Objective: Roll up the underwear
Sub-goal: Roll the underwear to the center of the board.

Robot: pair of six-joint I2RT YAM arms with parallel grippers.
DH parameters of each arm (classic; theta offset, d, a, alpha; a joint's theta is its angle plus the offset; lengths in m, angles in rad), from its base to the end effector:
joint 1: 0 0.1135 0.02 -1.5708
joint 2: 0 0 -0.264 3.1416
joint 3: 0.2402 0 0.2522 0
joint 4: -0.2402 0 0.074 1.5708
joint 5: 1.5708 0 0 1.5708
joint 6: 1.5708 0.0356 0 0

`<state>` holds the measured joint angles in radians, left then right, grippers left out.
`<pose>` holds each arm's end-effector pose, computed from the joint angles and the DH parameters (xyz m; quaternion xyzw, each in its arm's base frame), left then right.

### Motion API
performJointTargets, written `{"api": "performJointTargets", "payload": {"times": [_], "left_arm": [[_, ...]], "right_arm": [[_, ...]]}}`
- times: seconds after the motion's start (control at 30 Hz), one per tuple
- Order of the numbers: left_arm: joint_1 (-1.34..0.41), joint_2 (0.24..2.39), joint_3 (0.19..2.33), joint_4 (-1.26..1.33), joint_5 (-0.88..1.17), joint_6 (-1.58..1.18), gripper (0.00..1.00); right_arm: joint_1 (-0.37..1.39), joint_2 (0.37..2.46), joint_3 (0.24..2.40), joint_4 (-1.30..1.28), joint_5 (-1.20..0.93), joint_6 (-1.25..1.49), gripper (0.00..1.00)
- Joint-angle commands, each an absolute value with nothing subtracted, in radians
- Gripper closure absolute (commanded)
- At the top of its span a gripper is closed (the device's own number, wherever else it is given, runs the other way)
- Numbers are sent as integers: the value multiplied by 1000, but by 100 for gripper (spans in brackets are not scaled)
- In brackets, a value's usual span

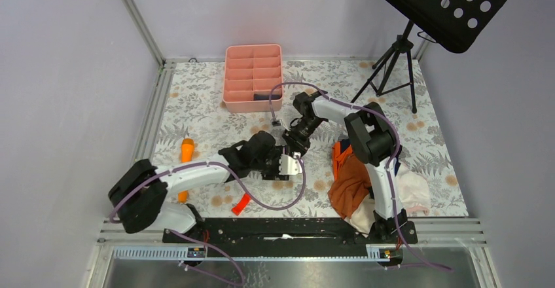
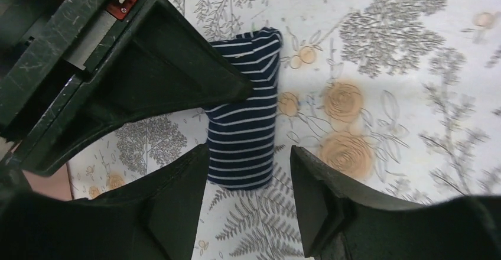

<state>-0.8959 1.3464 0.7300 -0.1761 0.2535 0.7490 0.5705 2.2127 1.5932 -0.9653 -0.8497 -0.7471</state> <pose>0.1630 -0.2179 0.2010 0.7052 0.5894 -0.1443 0.3668 0.3314 0.2444 0.1341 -0.5554 0.7222 0.4111 0.0300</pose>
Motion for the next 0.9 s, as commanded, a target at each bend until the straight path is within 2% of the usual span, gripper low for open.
{"api": "performJointTargets", "payload": {"times": [0.0,0.3,0.6,0.67,0.77,0.87], "left_arm": [[-905,1395,676,89,193,739,42],[-916,1499,677,123,228,786,41],[-935,1609,685,199,177,814,41],[-934,1620,688,193,173,813,47],[-935,1630,690,168,197,811,66],[-935,1635,692,123,244,819,79]], "right_arm": [[583,2297,1584,-967,-708,-745,97],[583,2304,1592,-970,-706,-740,97],[582,2300,1574,-968,-724,-732,97],[583,2299,1569,-968,-728,-730,97],[583,2298,1567,-967,-737,-721,95],[582,2289,1573,-959,-742,-699,90]]}}
